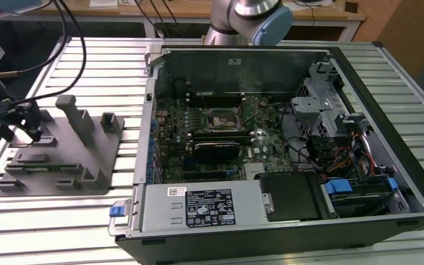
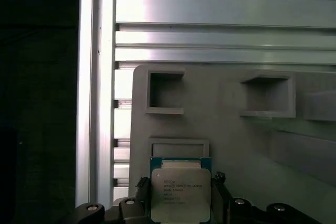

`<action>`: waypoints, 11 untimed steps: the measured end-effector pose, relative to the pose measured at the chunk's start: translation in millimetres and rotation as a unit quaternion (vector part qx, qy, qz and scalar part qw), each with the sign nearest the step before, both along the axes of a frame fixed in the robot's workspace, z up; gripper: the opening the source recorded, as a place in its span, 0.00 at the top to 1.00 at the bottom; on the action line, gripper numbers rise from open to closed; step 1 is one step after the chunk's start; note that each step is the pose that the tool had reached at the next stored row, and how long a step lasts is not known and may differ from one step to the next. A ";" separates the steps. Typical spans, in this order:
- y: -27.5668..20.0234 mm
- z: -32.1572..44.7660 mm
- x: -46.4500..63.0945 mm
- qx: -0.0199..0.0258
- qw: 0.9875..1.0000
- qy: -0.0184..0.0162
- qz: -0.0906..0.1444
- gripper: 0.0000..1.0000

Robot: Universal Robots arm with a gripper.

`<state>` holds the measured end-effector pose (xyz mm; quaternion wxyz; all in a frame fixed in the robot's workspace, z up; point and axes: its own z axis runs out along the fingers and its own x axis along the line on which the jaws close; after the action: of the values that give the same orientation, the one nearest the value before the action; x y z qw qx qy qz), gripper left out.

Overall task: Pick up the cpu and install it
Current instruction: 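Pick up the cpu and move it towards the insertion slot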

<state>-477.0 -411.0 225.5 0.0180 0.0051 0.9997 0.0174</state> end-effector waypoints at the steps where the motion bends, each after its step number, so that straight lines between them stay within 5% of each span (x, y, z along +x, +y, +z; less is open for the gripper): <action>1: 0.0 2.0 0.0 0.000 1.000 0.000 0.000 0.45; 11: 0.0 16.6 0.0 0.000 1.000 0.000 0.000 0.45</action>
<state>-477.0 -411.0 242.1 0.0180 0.0051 0.9997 0.0173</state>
